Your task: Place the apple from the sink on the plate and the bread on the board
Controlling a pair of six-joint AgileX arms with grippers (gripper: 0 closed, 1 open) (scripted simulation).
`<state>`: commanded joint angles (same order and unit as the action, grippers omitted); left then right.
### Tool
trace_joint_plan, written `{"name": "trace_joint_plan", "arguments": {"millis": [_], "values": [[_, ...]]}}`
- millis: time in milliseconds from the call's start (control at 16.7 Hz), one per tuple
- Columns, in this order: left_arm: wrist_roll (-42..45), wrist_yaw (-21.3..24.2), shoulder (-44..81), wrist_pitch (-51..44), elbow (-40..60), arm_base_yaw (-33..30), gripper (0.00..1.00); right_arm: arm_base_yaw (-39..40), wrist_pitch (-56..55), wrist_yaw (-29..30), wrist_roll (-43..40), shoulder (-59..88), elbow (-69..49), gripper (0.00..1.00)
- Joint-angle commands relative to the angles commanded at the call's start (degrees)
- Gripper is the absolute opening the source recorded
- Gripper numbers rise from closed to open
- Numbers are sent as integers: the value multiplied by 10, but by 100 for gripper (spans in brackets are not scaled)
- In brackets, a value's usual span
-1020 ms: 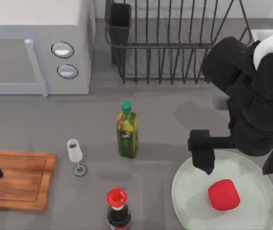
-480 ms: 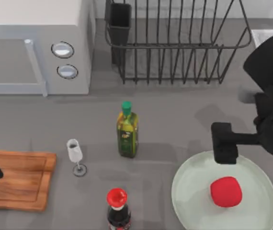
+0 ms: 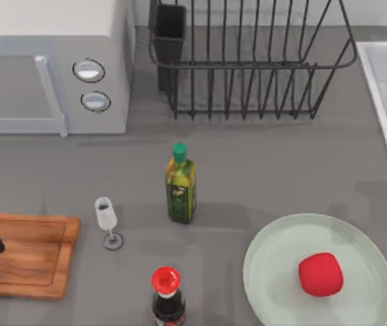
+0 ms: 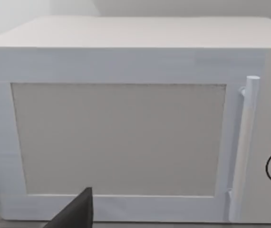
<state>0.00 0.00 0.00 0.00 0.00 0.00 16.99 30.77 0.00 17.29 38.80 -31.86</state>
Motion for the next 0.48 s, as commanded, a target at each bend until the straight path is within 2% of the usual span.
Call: {"name": "trace_joint_plan", "arguments": {"millis": [240, 480], "values": [[0, 0, 0, 0, 0, 0, 100, -84, -155, 0, -86, -218, 162, 100], [0, 0, 0, 0, 0, 0, 100, -149, -272, 0, -151, -351, 283, 100]]}}
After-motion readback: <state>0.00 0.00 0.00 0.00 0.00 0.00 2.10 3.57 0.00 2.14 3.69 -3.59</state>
